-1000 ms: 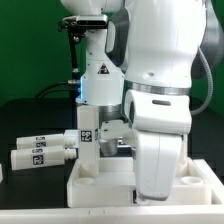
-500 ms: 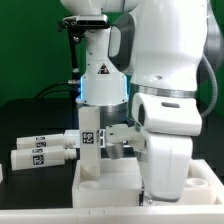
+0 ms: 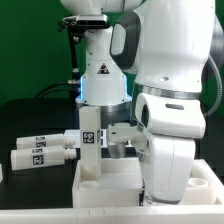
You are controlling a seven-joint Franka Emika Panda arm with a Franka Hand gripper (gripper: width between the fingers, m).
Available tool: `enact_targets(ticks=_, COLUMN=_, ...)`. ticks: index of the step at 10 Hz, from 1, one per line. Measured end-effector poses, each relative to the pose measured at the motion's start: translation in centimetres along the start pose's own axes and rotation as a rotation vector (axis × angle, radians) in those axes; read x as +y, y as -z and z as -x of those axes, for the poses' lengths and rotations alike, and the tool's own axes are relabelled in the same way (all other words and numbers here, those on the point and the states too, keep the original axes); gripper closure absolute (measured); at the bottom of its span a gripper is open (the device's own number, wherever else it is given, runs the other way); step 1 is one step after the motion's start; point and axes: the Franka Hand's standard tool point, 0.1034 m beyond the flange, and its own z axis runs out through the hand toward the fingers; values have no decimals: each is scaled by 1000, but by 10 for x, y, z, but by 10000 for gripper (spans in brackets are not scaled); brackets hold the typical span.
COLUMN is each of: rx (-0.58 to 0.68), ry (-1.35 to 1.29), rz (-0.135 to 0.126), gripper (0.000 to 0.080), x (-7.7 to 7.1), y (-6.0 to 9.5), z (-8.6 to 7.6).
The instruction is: Assemble desk
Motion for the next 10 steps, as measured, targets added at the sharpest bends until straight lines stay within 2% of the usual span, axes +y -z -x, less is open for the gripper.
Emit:
enact_targets(ticks=3, rx=-5, ry=-5, rz=2, gripper=745, x=0, y=2, z=-1)
enact_targets(ticks=6, rx=-11, ry=-43, rz=-2, gripper=745, x=8, y=13, z=-1)
enact_targets(ticks=10, rx=-14, ry=-39, rz=-9, gripper=745, x=6, y=6, z=0)
